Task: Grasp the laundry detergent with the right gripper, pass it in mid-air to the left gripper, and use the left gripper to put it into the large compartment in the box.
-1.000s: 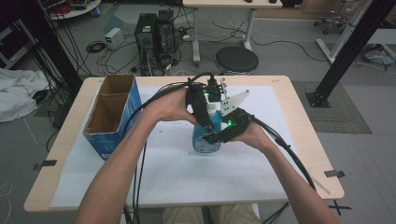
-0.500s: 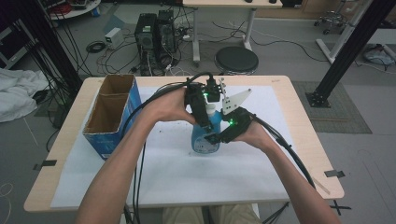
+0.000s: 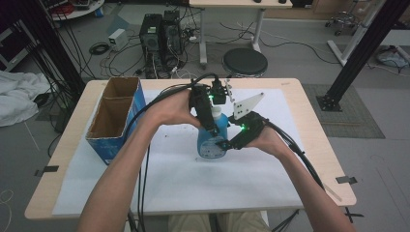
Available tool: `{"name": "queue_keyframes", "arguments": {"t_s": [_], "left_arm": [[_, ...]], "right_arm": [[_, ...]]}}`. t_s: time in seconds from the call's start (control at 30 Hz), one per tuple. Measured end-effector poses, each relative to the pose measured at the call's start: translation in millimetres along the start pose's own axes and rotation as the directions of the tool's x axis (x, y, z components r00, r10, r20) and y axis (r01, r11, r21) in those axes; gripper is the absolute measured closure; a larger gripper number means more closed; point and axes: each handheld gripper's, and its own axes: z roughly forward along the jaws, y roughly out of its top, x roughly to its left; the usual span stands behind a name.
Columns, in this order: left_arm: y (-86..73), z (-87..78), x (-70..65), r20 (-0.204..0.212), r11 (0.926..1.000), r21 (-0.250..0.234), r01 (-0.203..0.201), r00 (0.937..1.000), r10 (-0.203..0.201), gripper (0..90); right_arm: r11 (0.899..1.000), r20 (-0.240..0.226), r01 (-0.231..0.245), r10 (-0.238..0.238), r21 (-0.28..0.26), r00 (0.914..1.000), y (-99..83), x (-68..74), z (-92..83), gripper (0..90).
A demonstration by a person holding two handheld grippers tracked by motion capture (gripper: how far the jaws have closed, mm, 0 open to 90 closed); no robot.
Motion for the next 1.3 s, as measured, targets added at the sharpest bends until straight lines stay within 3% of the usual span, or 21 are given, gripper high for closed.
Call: {"name": "queue_keyframes", "arguments": {"t_s": [0.17, 0.37, 0.6, 0.83, 0.87, 0.9, 0.97, 1.0, 1.03, 1.07, 1.1, 1.3], "left_arm": [[-6.8, -18.6, 2.0, -0.024, 0.9998, 0.004, 0.021, 0.9995, -0.021, 37.3], [-17.9, -46.5, 7.1, -0.062, 0.9969, 0.017, 0.077, 0.9952, -0.075, 37.3], [-36.1, -84.9, 14.8, -0.096, 0.9884, 0.007, 0.152, 0.9840, -0.150, 37.3], [-59.2, -127.8, 21.5, -0.156, 0.9725, -0.010, 0.233, 0.9603, -0.231, 37.3], [-59.2, -127.8, 21.5, -0.156, 0.9725, -0.010, 0.233, 0.9603, -0.231, 37.3], [-65.4, -136.5, 23.0, -0.176, 0.9683, -0.008, 0.250, 0.9529, -0.247, 37.3], [-73.9, -147.0, 25.1, -0.192, 0.9622, -0.009, 0.272, 0.9438, -0.269, 37.3], [-78.2, -152.4, 26.3, -0.201, 0.9585, -0.017, 0.285, 0.9381, -0.282, 37.3], [-81.5, -156.4, 27.0, -0.205, 0.9555, -0.022, 0.294, 0.9341, -0.292, 37.3], [-86.7, -162.7, 28.4, -0.209, 0.9513, -0.025, 0.307, 0.9289, -0.305, 37.3], [-89.8, -166.3, 29.1, -0.212, 0.9487, -0.027, 0.315, 0.9257, -0.313, 37.3], [-116.7, -192.4, 33.7, -0.244, 0.9245, -0.049, 0.378, 0.8930, -0.378, 37.3]], "right_arm": [[1.000, 0.045, -0.013, 0.012, 0.022, 0.9989, -7.3, 2.1, -19.6, 26.9], [0.999, 0.082, -0.029, 0.026, 0.033, 0.9963, -15.6, 3.4, -36.5, 23.2], [0.997, 0.115, -0.054, 0.047, 0.055, 0.9922, -27.3, 7.8, -56.5, 22.6], [0.994, 0.165, -0.081, 0.068, 0.075, 0.9840, -40.5, 11.7, -77.1, 20.9], [0.994, 0.165, -0.081, 0.068, 0.075, 0.9840, -40.5, 11.7, -77.1, 20.9], [0.993, 0.175, -0.086, 0.071, 0.079, 0.9820, -42.0, 12.3, -80.2, 20.9], [0.992, 0.195, -0.089, 0.070, 0.088, 0.9783, -46.0, 14.8, -88.2, 20.5], [0.991, 0.207, -0.092, 0.071, 0.093, 0.9757, -47.5, 16.1, -90.4, 12.7], [0.990, 0.230, -0.099, 0.073, 0.103, 0.9704, -49.3, 17.2, -91.9, 11.6], [0.986, 0.235, -0.106, 0.074, 0.127, 0.9691, -53.5, 19.3, -95.4, 11.5], [0.986, 0.238, -0.105, 0.072, 0.129, 0.9685, -55.2, 19.9, -96.5, 11.5], [0.981, 0.271, -0.120, 0.077, 0.149, 0.9597, -65.3, 24.1, -102.9, 11.5]]}}
